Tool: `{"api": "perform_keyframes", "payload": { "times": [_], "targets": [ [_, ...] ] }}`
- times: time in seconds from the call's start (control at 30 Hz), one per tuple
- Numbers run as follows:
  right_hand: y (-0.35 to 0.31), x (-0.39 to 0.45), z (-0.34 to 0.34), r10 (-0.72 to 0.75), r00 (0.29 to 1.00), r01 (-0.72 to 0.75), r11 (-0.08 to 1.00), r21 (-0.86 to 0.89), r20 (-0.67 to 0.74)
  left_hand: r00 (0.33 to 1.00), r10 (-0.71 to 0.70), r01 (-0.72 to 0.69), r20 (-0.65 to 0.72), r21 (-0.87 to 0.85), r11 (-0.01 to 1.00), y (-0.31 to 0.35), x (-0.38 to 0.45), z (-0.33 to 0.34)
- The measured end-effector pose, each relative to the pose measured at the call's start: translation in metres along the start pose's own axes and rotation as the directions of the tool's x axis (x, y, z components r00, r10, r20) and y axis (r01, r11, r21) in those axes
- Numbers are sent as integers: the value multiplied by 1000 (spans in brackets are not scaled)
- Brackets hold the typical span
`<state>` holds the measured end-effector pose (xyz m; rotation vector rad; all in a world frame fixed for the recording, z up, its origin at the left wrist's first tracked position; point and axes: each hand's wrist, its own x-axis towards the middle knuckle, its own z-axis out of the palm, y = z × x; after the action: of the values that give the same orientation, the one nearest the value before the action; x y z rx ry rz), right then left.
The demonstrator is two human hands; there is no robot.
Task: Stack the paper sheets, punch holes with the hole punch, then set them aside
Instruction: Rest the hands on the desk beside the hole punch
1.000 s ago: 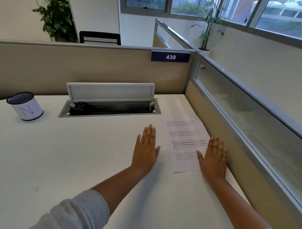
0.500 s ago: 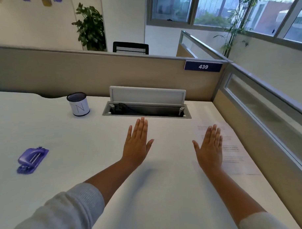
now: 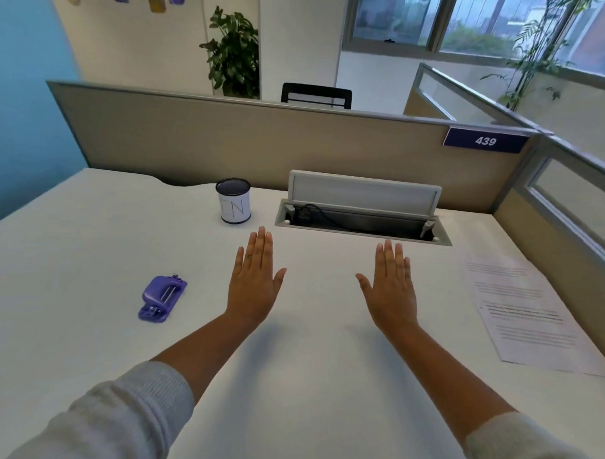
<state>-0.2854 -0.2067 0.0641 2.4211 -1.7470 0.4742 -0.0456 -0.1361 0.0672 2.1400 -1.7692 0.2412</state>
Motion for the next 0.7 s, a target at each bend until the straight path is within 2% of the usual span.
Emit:
{"api": "perform_keyframes", "payload": {
  "times": [0.17,0.33,0.5,0.6,0.7],
  "targets": [
    [-50,-4,19,-108,992,95,982,161,73,996,-59,64,64,-80,995,-45,-13,10],
    [-83,-18,40,-160,969,120,971,207,191,986,-59,86,154,-176,981,-79,-35,26],
    [-101,-28,50,-118,947,24,954,299,299,958,-72,146,277,-256,956,-89,-42,41],
    [-110,-25,55,-129,949,35,950,311,289,938,-51,135,344,-225,965,-93,-46,53],
    [-119,-20,59,-111,948,-9,928,372,299,944,-57,104,326,-128,986,-92,-47,62]
  ]
}}
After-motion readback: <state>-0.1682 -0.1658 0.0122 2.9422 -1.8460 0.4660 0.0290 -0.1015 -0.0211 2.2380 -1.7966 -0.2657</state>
